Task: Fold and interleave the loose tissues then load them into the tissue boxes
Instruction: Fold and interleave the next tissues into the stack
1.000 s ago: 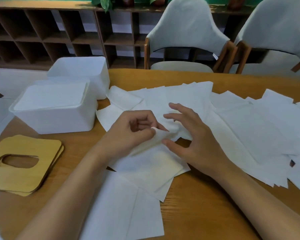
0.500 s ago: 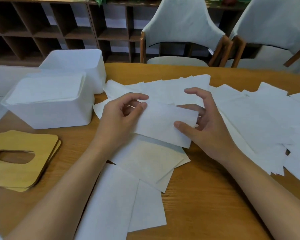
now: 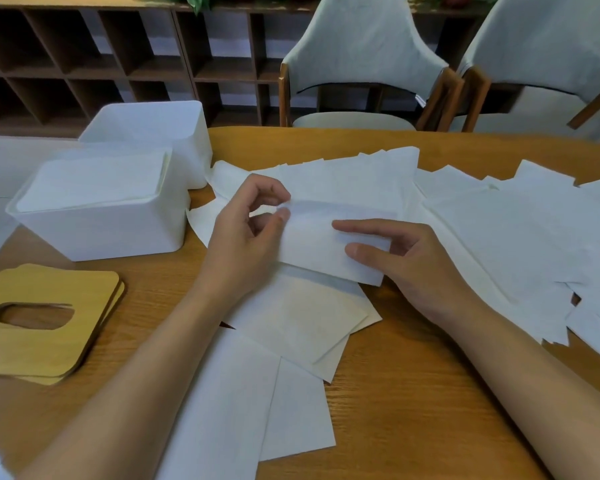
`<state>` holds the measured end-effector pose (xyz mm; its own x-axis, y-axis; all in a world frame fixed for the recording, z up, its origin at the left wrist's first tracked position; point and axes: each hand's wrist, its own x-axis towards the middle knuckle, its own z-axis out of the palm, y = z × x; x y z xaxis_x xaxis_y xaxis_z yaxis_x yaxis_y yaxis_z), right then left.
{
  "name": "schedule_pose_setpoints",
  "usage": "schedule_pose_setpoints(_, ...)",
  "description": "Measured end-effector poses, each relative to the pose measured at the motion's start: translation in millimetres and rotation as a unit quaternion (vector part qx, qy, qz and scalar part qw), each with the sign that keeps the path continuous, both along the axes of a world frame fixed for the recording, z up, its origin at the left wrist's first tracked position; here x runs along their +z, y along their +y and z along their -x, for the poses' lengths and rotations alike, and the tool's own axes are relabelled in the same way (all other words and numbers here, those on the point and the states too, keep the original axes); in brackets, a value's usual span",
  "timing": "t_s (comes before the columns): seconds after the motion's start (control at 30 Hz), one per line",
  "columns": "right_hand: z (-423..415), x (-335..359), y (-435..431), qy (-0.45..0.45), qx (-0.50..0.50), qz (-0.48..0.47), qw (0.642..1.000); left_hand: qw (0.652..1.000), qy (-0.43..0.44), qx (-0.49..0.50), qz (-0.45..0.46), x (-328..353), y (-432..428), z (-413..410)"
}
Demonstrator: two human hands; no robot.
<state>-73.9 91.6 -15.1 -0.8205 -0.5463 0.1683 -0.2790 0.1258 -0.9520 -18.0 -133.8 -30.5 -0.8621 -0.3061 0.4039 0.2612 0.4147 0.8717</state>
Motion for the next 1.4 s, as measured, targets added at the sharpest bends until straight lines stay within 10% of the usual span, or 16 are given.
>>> schedule_pose_setpoints(0.43, 12.3, -14.6, 6.3, 0.128, -0.154, -0.097, 0.975, 0.914, -0.197, -0.212, 0.285, 7.9, -10.6, -13.2)
schedule_pose_setpoints(1.4, -18.2, -0.1, 1.6, 0.026, -0.084, -0.022, 0.996, 0.981, -0.044, -0.130, 0.134, 13.6, 17.9, -18.8)
